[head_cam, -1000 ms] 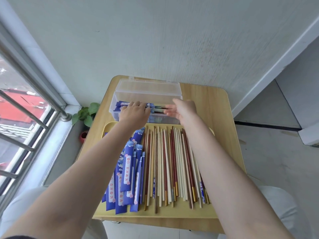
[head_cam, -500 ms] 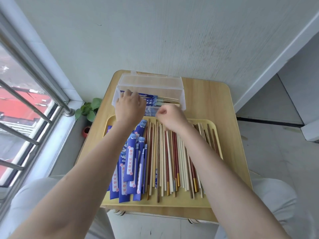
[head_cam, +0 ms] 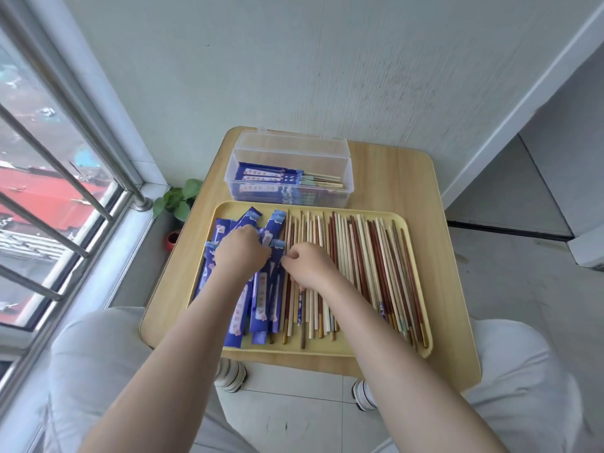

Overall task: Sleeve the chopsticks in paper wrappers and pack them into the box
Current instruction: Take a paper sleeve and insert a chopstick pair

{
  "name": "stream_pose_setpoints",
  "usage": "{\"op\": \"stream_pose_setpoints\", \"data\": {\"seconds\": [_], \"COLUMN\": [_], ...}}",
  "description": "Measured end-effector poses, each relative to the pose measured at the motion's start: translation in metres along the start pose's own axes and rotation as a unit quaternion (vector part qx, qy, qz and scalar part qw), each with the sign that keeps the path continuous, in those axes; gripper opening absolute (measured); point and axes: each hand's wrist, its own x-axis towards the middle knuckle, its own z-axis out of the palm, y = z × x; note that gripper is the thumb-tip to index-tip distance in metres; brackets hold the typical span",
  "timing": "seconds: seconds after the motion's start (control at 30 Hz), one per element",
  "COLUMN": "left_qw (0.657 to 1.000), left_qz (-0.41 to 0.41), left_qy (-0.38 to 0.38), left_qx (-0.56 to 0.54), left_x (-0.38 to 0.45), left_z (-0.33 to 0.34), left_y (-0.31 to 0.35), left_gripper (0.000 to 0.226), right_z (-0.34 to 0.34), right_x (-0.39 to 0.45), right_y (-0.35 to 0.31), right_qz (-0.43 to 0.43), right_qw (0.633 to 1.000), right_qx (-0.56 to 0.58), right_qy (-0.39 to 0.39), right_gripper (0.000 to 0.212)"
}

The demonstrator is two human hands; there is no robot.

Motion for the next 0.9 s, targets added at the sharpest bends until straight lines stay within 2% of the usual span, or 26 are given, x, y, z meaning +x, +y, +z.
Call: {"op": "stream_pose_setpoints", "data": {"seconds": [0.1, 0.2, 0.3, 0.37, 0.47, 0.57, 0.67, 0.77, 0.83, 0.87, 0.9], "left_qw": [0.997, 0.974, 0.901, 0.852, 0.803, 0.738, 0.674, 0.617, 0.619, 0.660, 0.738], "left_qz": [-0.004, -0.020, -0.102, -0.136, -0.154, -0.183, -0.216, -0.225, -0.222, -0.216, -0.197], "left_qy": [0.053, 0.097, 0.048, 0.027, 0.026, -0.003, -0.029, -0.057, -0.073, -0.069, -0.052], "left_qx": [-0.057, -0.203, -0.418, -0.505, -0.576, -0.649, -0.705, -0.752, -0.750, -0.716, -0.643], "left_x": [-0.004, -0.006, -0.012, -0.019, -0.026, -0.029, -0.034, -0.044, -0.048, -0.048, -0.048], "left_z": [-0.001, -0.006, -0.013, -0.015, -0.012, -0.006, -0.003, -0.003, -0.001, 0.001, 0.004], "left_y": [0.000, 0.002, 0.011, 0.017, 0.020, 0.025, 0.031, 0.040, 0.041, 0.041, 0.041], "left_gripper": [0.015, 0.012, 0.020, 0.024, 0.023, 0.031, 0.041, 0.016, 0.006, 0.012, 0.025], "right_z": [-0.002, -0.005, -0.010, -0.014, -0.022, -0.034, -0.042, -0.048, -0.052, -0.054, -0.057], "right_x": [-0.010, -0.014, -0.024, -0.029, -0.036, -0.040, -0.041, -0.043, -0.044, -0.045, -0.046], "right_y": [0.005, 0.006, 0.003, 0.008, 0.018, 0.028, 0.035, 0.040, 0.042, 0.044, 0.046], "right_qz": [-0.007, -0.021, -0.037, -0.048, -0.053, -0.067, -0.080, -0.085, -0.087, -0.086, -0.082], "right_qw": [0.998, 0.990, 0.968, 0.966, 0.966, 0.949, 0.920, 0.876, 0.857, 0.848, 0.839], "right_qx": [0.048, 0.132, 0.250, 0.254, 0.250, 0.299, 0.373, 0.466, 0.495, 0.507, 0.520], "right_qy": [0.039, 0.048, -0.009, -0.018, 0.029, 0.079, 0.088, 0.097, 0.117, 0.128, 0.137], "right_gripper": [0.028, 0.029, 0.030, 0.035, 0.027, 0.025, 0.027, 0.027, 0.024, 0.022, 0.021]}}
